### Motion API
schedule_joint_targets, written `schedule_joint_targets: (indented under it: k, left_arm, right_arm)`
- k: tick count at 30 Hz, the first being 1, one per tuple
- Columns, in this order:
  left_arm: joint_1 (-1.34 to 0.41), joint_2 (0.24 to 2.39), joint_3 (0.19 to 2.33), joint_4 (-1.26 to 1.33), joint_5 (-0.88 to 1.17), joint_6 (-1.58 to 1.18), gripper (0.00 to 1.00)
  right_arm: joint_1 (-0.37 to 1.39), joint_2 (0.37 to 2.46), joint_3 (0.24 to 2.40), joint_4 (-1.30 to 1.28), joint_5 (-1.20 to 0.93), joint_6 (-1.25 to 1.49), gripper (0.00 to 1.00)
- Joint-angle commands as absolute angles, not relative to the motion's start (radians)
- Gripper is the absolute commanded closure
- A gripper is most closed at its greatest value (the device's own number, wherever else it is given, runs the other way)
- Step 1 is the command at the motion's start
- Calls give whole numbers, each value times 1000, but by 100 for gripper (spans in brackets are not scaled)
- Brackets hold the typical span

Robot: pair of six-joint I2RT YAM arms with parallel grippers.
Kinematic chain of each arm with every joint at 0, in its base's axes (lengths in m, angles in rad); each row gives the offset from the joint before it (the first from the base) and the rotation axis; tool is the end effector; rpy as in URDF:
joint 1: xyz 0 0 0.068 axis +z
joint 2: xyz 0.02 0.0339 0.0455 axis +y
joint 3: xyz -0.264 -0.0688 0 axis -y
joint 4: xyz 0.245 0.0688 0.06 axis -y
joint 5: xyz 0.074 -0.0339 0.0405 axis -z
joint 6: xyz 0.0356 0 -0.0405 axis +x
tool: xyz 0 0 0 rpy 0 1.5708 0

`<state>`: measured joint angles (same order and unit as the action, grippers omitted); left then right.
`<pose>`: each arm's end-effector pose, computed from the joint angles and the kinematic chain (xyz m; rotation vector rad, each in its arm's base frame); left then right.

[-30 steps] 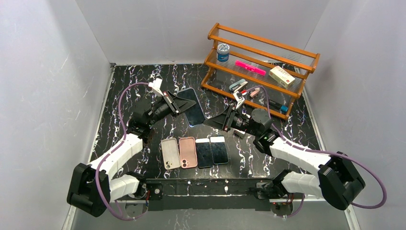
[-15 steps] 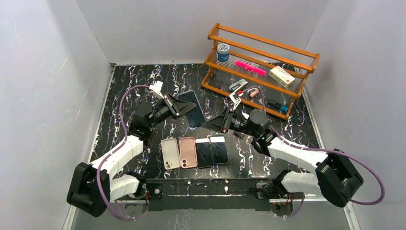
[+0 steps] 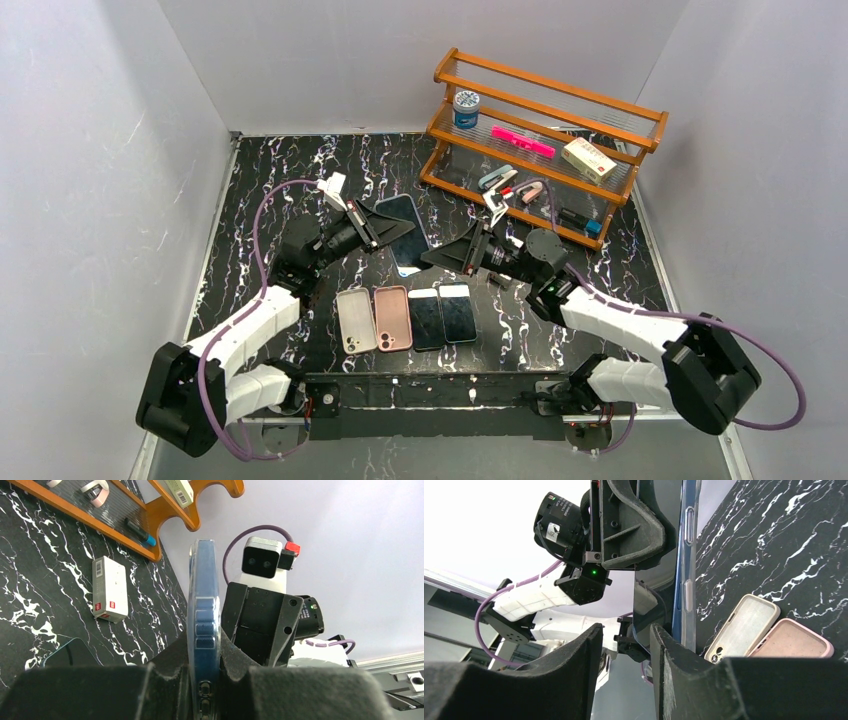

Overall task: Take the phone out of the phone case
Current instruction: Remove the phone case from the phone.

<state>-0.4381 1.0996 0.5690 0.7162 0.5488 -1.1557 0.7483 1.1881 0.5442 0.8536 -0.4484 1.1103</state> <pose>0.2135 -0.1205 0.2958 -0.0522 1.6457 -1.6508 0.1779 0.1863 0.2814 -0.1549 1.6505 1.7969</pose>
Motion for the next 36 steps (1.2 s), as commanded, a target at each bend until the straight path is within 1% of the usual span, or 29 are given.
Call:
schedule_joint_targets:
  k: [1,5,12,29,36]
  left_arm:
    - [-445,1062,588,746,525,-1134,100]
    - [-445,1071,594,744,509,-1125,100]
    - [-445,1066,607,742,505,-1134,100]
    - [-447,1070,617,769,536,-1176,100]
    - [-500,1066,605,841,531,-1246,100]
  right_arm:
    - [747,1094,563,718,-387,1038,51]
    - [748,1043,583,555,-343,993,50]
    - [747,1042,583,520,-354,995,51]
    - [748,1088,566,672,-421,1044,56]
    - [747,1132,581,738,-436,1054,57]
